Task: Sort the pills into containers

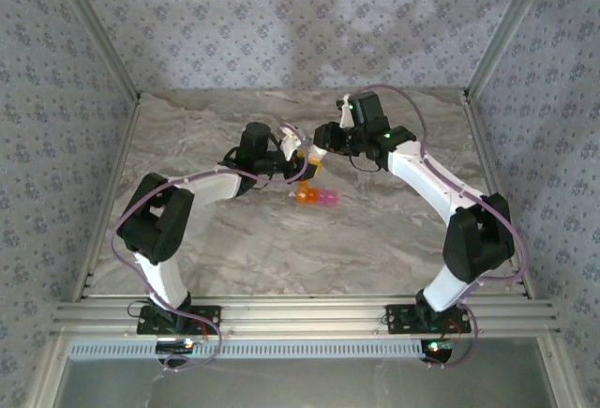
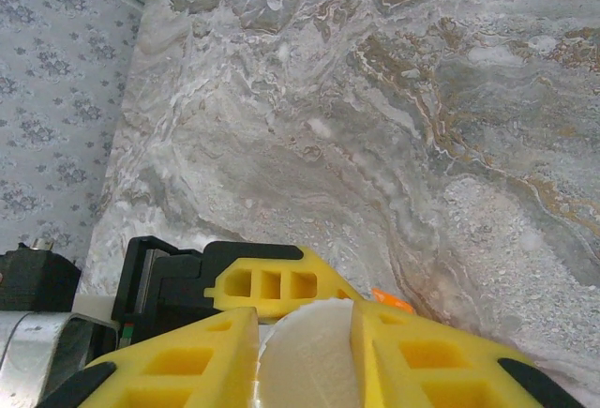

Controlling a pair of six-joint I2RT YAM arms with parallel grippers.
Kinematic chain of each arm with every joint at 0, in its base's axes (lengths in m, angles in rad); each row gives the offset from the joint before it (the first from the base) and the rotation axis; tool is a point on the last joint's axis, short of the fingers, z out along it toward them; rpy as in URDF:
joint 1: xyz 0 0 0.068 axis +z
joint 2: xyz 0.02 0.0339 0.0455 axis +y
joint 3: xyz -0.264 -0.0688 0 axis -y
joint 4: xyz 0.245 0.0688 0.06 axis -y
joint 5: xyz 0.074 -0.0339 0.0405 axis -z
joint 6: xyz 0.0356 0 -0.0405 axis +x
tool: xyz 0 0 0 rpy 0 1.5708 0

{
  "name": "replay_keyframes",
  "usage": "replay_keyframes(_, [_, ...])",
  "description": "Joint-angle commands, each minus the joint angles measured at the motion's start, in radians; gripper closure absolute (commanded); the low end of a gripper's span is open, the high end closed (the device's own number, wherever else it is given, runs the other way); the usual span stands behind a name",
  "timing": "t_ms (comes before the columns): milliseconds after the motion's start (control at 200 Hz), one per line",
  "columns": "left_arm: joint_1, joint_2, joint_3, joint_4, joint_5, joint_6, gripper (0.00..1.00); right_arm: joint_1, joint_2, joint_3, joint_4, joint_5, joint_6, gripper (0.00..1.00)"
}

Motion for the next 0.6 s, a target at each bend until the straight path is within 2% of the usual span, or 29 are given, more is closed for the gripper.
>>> replay_keyframes(0, [-0.027, -0.004, 0.030, 0.162, 0.046, 0.010, 1.00, 0.027, 0.032, -0.015, -0.060, -0.031, 0.020, 0.66])
replay_keyframes(595, [-0.009, 0.011, 0.014, 0.195, 0.068, -0.004, 1.00, -0.023, 0.019, 0.029, -0.081, -0.077, 0.020, 0.54])
